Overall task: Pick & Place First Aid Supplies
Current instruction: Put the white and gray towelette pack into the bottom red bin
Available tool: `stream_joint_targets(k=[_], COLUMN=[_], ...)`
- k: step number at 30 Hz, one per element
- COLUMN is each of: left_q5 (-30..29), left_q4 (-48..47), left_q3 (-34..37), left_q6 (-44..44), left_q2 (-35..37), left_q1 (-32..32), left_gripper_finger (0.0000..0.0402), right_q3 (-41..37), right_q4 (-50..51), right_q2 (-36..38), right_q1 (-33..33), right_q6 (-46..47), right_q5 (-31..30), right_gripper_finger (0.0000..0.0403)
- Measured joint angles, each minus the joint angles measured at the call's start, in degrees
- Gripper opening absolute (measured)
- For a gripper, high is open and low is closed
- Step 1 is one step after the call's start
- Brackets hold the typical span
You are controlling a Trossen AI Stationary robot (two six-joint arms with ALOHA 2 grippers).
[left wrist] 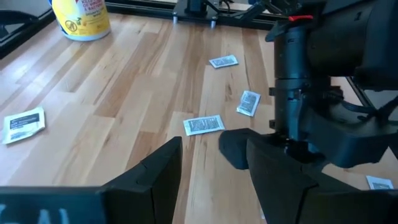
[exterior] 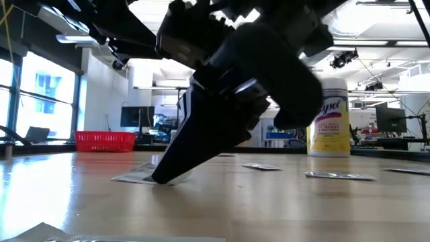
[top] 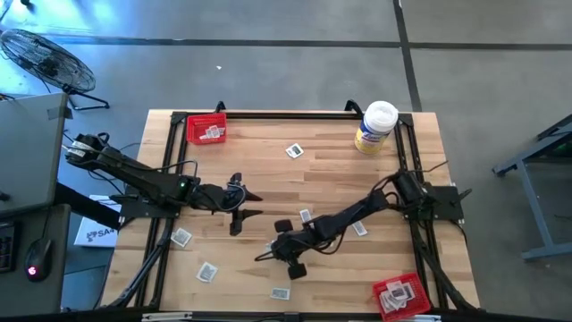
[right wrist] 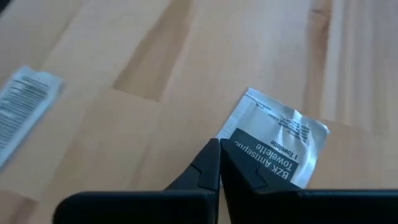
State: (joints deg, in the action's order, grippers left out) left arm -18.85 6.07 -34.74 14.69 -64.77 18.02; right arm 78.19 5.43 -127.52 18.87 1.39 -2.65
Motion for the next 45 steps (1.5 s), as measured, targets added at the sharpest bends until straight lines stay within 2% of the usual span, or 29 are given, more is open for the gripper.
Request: stream_joint_targets(k=[5,10,15,18,21,23,28,34,40,45], left_q5=[-1.89,-4.71,-5.91,-6.21,-6.30,-6.30,-6.30,-6.28,-6.28,-6.21], left_q4=[0.23,0.31,0.59,0.64,0.78,0.90,0.83,0.65,0.29,0.20], left_q3=[0.00,0.00,0.00,0.00,0.00,0.00,0.00,0.00,-0.02,-0.02], left_q6=[-0.02,-0.02,-0.24,-0.43,-0.84,-0.91,-0.91,-0.91,-0.91,-0.82], left_q2=[0.00,0.00,0.00,0.00,0.00,0.00,0.00,0.00,-0.02,-0.02], left_q1=[0.00,0.00,0.00,0.00,-0.02,0.00,-0.02,0.00,0.00,0.00], left_gripper_finger=[0.0179,0.0179,0.0179,0.0179,0.0179,0.0179,0.0179,0.0179,0.0179,0.0179], right_q3=[-0.40,-0.87,-0.59,-0.72,-0.48,-0.49,-0.48,-0.47,-0.44,-0.14], right_q4=[3.49,12.89,16.65,16.92,17.28,19.84,21.71,21.28,19.99,19.43], right_q2=[3.29,8.81,12.82,12.94,13.33,13.39,13.32,13.14,10.21,8.30], right_q1=[-1.05,-1.82,-1.85,-1.72,-2.36,-3.33,-6.15,-7.25,-7.47,-7.73], right_q6=[-2.47,-6.48,-7.14,-5.29,-2.32,-0.52,4.14,3.24,3.22,4.08], right_q5=[0.71,0.58,0.51,-2.21,-8.36,-9.42,-5.49,-2.96,-2.91,-2.96], right_gripper_finger=[0.0001,0.0001,0.0001,0.0007,0.0017,0.0030,0.0076,0.0116,0.0120,0.0104])
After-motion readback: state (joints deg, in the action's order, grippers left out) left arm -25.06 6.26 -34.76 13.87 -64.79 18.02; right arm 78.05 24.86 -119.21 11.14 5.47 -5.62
